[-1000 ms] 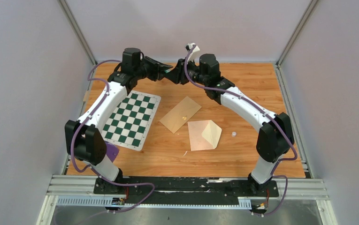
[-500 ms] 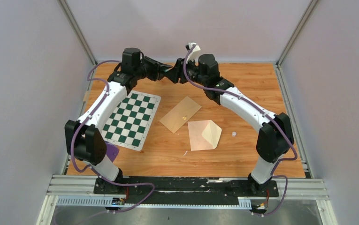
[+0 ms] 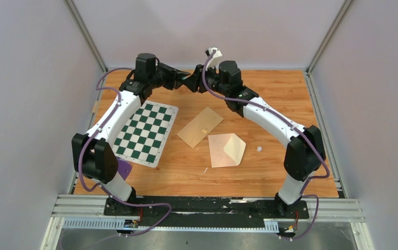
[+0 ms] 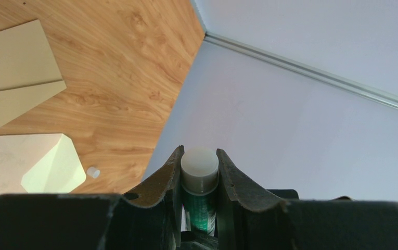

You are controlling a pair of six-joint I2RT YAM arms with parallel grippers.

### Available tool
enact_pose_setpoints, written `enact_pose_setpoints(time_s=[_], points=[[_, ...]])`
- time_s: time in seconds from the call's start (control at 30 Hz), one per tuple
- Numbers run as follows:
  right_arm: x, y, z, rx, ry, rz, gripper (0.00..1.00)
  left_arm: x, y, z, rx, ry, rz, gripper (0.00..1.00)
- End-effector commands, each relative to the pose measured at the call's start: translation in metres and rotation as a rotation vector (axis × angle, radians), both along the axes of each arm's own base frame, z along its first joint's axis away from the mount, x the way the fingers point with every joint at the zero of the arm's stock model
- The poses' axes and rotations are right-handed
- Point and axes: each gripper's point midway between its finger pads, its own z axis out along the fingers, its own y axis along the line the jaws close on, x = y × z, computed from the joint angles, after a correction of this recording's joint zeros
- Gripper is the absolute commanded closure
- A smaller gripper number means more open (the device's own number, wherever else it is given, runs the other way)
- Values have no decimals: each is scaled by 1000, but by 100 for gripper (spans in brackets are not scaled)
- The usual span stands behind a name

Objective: Place the letter into the envelope and seal it
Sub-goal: Adjust the solid glue.

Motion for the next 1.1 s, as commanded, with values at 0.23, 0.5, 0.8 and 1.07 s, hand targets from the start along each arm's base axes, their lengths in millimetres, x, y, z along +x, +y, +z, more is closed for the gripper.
enact_pose_setpoints(time_s=[0.23,0.5,0.8,1.07], points=[[-2,-3,55,58,-158,-27,61,-12,-6,19,-34,-16,-27,100],[-4,-2,57,44,-206,-7,67,-14,-6,17,-36,-2,-29,100],[-2,-1,61,42,-246,-6,99,-15,-8,15,-44,16,-31,100],[1,-18,67,9,-262,-20,100,-16,-7,7,-28,27,-31,73]])
